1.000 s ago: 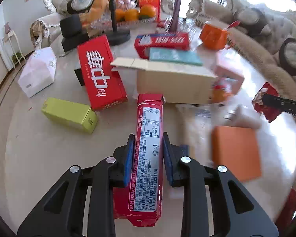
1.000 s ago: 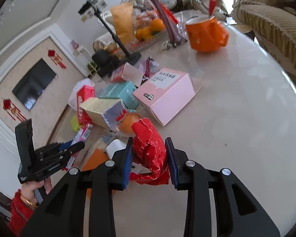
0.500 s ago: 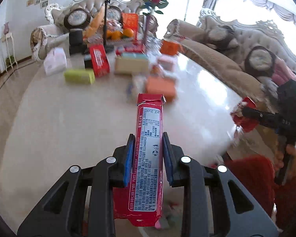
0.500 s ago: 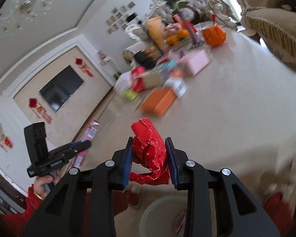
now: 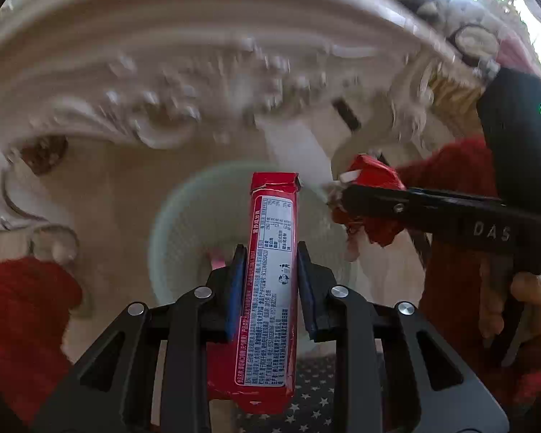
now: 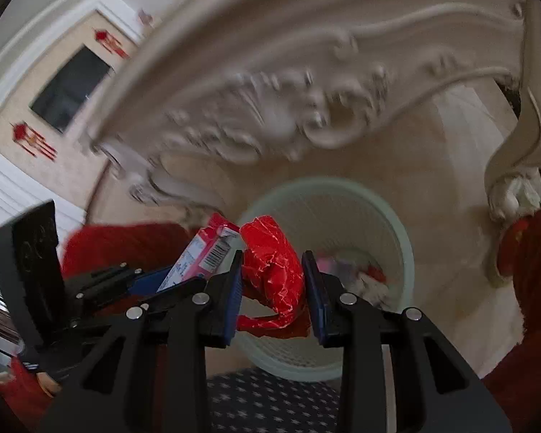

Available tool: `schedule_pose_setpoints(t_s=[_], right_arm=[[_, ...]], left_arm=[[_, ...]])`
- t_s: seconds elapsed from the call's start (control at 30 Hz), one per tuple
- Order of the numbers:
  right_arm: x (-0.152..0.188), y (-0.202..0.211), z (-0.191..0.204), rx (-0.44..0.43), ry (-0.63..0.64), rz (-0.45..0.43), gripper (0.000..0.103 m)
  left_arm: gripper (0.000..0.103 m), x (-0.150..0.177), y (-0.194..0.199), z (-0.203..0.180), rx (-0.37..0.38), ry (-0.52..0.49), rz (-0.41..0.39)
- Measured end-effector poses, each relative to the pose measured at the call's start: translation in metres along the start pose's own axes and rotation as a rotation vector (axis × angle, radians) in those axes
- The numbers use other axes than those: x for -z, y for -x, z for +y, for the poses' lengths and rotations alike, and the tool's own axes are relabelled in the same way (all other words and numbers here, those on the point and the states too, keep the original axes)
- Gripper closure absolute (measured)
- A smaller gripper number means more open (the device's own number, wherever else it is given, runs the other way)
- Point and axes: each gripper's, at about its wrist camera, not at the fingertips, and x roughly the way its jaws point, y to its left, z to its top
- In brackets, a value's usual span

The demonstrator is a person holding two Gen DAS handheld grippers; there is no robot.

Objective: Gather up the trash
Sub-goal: 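Carry both items over the wastebasket and open both grippers to drop them, then move both open grippers back over the marble table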

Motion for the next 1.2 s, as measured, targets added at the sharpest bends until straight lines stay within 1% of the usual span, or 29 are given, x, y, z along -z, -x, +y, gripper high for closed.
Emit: schedule_pose_setpoints(t_s=[0.03, 0.13, 0.17, 0.2, 0.23, 0.27, 0.3, 0.37, 0.47, 0.57, 0.67, 0.87, 1.0, 1.1, 1.2], right_arm=[[0.001, -0.004, 0.000, 0.007, 0.006, 0.012, 0.073], [0.000, -0.005, 0.007, 0.027, 0.047, 0.011, 0.072], [-0.001, -0.008, 0.008, 0.029, 0.058, 0.015, 0.072], [0.001, -0.011, 0.007, 0.034, 0.061, 0.022, 0.066], [0.004, -0.015, 0.008, 0.050, 0.066, 0.032, 0.048], [0.006, -0.018, 0.010, 0.076, 0.074, 0.029, 0.041], [0.005, -0.019, 0.012, 0.111, 0.090, 0.020, 0.033], [0.006, -0.021, 0.014, 0.133, 0.102, 0.020, 0.032], [0.009, -0.027, 0.008, 0.142, 0.086, 0.038, 0.032], [0.008, -0.033, 0.004, 0.148, 0.066, 0.057, 0.032], [0.008, -0.031, -0.001, 0.150, 0.046, 0.062, 0.032], [0.008, -0.029, -0.004, 0.143, 0.019, 0.059, 0.032], [0.008, -0.024, -0.003, 0.130, 0.033, 0.044, 0.032], [0.008, -0.015, -0.001, 0.091, 0.035, 0.017, 0.032], [0.004, 0.015, -0.001, 0.025, 0.021, -0.076, 0.032]], left_arm=[[0.075, 0.002, -0.008, 0.000, -0.006, -0.003, 0.019], [0.075, 0.004, -0.017, 0.005, -0.003, 0.028, 0.028], [0.072, 0.002, -0.021, 0.011, 0.001, 0.061, 0.037], [0.065, 0.003, -0.023, 0.014, -0.009, 0.087, 0.047], [0.027, 0.004, -0.025, 0.019, -0.035, 0.115, 0.055], [0.015, 0.004, -0.028, 0.021, -0.059, 0.131, 0.059], [0.015, 0.005, -0.030, 0.023, -0.067, 0.142, 0.057], [0.015, 0.007, -0.033, 0.028, -0.069, 0.162, 0.059], [0.015, 0.007, -0.034, 0.034, -0.073, 0.176, 0.062], [0.015, 0.009, -0.041, 0.040, -0.077, 0.190, 0.084], [0.015, 0.009, -0.046, 0.042, -0.081, 0.205, 0.103], [0.015, 0.012, -0.047, 0.045, -0.079, 0.212, 0.110], [0.015, 0.012, -0.044, 0.044, -0.078, 0.206, 0.098], [0.015, 0.011, -0.035, 0.042, -0.065, 0.201, 0.064], [0.015, 0.010, -0.012, 0.038, -0.030, 0.190, -0.003]])
